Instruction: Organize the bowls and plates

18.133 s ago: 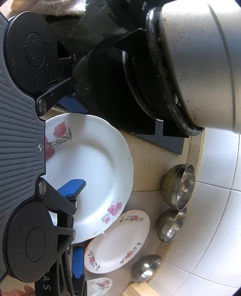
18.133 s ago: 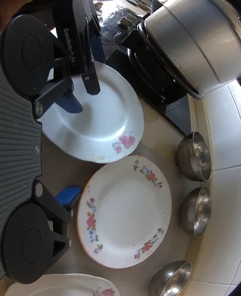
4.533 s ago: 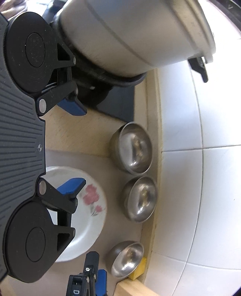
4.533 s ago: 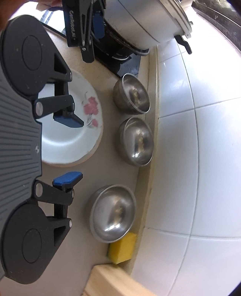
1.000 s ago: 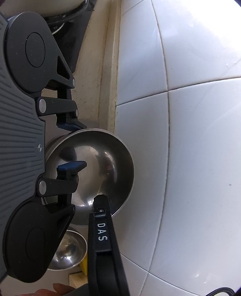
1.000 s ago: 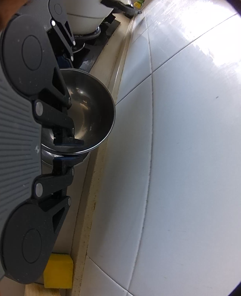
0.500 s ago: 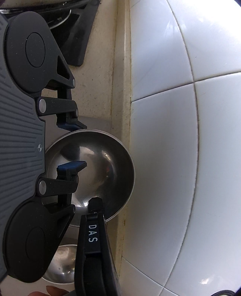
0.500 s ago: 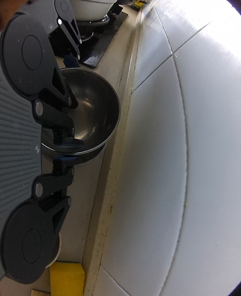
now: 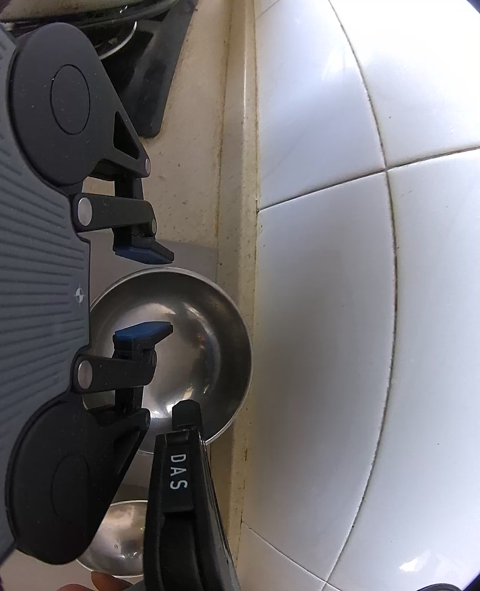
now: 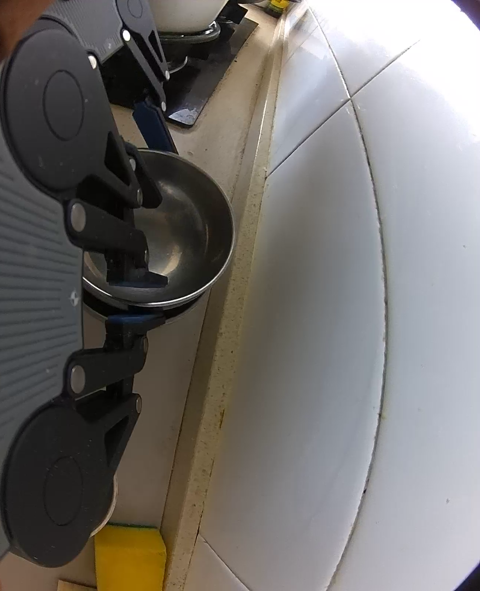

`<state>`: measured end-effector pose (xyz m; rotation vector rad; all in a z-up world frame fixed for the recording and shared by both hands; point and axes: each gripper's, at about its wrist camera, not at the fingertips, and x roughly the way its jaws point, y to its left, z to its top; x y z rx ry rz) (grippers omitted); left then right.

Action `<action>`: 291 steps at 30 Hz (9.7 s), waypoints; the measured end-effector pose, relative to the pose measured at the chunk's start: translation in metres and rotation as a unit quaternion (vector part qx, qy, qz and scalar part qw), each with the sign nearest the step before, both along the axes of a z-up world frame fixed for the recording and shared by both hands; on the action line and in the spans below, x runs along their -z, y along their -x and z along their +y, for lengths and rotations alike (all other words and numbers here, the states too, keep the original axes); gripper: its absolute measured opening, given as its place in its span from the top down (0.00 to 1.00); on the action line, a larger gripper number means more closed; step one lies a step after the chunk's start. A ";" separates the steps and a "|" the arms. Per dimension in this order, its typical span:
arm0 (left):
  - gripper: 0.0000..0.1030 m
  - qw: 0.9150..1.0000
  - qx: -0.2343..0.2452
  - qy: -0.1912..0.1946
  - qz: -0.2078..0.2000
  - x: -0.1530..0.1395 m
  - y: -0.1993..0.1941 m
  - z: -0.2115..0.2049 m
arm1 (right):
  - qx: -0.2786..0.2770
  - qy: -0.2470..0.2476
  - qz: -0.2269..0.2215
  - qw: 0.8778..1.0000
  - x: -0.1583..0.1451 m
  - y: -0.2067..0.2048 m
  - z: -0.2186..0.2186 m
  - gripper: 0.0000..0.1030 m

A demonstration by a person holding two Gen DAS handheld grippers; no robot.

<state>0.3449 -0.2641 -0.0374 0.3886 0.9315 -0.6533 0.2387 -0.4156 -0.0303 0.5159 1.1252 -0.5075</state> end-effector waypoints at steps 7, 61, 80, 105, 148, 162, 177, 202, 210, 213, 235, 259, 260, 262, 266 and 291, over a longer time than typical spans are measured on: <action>0.64 1.000 -0.001 -0.001 -0.013 -0.011 0.005 0.002 | 0.006 0.015 0.000 1.000 -0.008 0.007 0.000 1.00; 0.33 0.991 0.125 -0.029 -0.032 -0.014 0.145 -0.092 | 0.126 0.027 -0.008 0.992 -0.061 0.189 -0.031 0.87; 0.33 0.990 0.134 -0.047 0.002 0.023 0.136 -0.109 | 0.128 -0.011 0.007 0.992 -0.010 0.180 -0.051 0.82; 0.51 0.988 0.146 -0.051 0.028 0.043 0.135 -0.110 | 0.110 -0.020 0.016 0.994 0.013 0.178 -0.049 0.98; 0.57 0.988 0.149 -0.020 -0.021 -0.009 0.153 -0.088 | 0.114 0.007 0.001 0.993 -0.016 0.172 -0.030 0.99; 0.56 0.991 0.124 0.000 -0.043 -0.037 0.138 -0.064 | 0.095 0.026 -0.009 0.995 -0.044 0.149 -0.016 0.99; 0.53 0.994 0.066 0.014 -0.086 -0.075 0.089 -0.018 | 0.046 0.040 -0.036 0.998 -0.072 0.081 0.018 0.99; 0.53 0.998 0.020 -0.010 -0.054 -0.035 0.019 0.006 | 0.019 0.021 -0.016 0.999 -0.019 0.009 0.027 0.99; 0.53 0.999 0.022 -0.014 -0.045 -0.023 0.014 0.002 | 0.018 0.022 -0.010 1.000 -0.019 0.005 0.025 0.99; 0.53 0.999 0.023 -0.014 -0.044 -0.022 0.013 0.003 | 0.016 0.029 -0.010 0.999 -0.019 0.003 0.025 0.99; 0.54 0.999 0.026 -0.010 -0.047 -0.027 0.015 0.007 | 0.005 0.060 -0.003 0.998 -0.023 0.002 0.035 0.97; 0.38 0.999 -0.013 0.006 -0.037 -0.046 0.011 0.033 | 0.040 0.028 -0.032 0.998 -0.029 0.030 0.028 0.87; 0.37 0.999 -0.014 0.007 -0.033 -0.047 0.011 0.033 | 0.041 0.029 -0.032 0.998 -0.030 0.031 0.028 0.86; 0.36 0.999 -0.018 0.014 -0.026 -0.049 0.010 0.035 | 0.044 0.027 -0.032 0.998 -0.032 0.034 0.028 0.83; 0.23 0.999 -0.022 0.035 -0.002 -0.054 0.007 0.042 | 0.050 0.018 -0.036 0.998 -0.036 0.039 0.027 0.82; 0.17 0.997 -0.026 0.064 0.046 -0.028 -0.004 0.047 | 0.089 -0.033 -0.072 0.993 -0.025 0.037 0.015 0.58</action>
